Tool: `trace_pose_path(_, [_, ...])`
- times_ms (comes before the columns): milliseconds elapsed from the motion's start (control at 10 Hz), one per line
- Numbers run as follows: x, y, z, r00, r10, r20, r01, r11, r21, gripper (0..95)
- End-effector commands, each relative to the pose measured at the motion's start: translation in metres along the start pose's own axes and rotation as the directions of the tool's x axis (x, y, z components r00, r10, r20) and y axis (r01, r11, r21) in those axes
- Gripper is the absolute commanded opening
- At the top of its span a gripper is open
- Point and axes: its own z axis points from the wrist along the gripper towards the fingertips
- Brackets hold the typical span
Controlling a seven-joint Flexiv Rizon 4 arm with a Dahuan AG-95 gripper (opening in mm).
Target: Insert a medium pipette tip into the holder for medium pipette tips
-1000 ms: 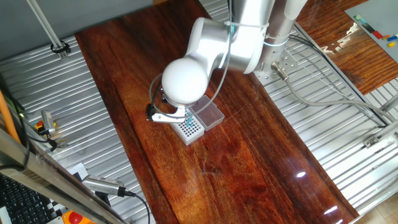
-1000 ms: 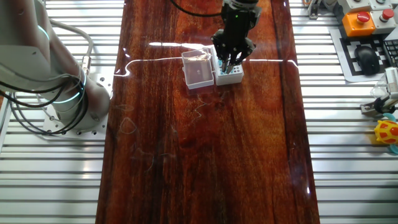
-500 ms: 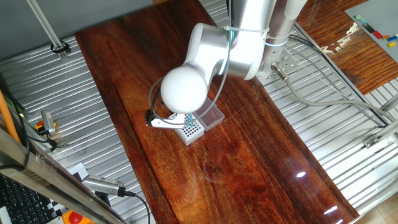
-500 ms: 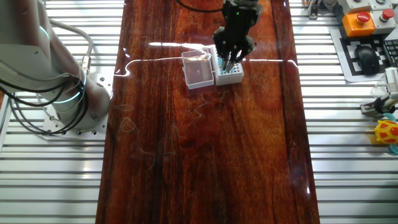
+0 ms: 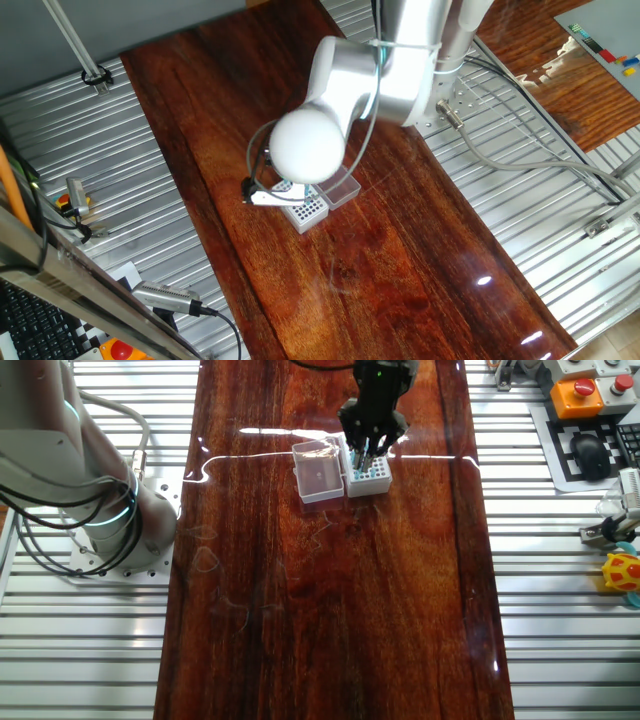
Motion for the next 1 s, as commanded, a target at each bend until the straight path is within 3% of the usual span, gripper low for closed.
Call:
trace_pose_path(100, [-0.002,0.000,-0.003,1.000,-0.003,-0.006,0.003,1.000,0.008,0.0])
trace_pose_path(300, [-0.010,0.000,-0.003,1.000,-0.003,-0.020,0.003,1.000,0.014,0.0])
trace_pose_path(1000, [-0.016,0.000,-0.004,0.998,-0.008,-0.056,0.010,1.000,0.030,0.0])
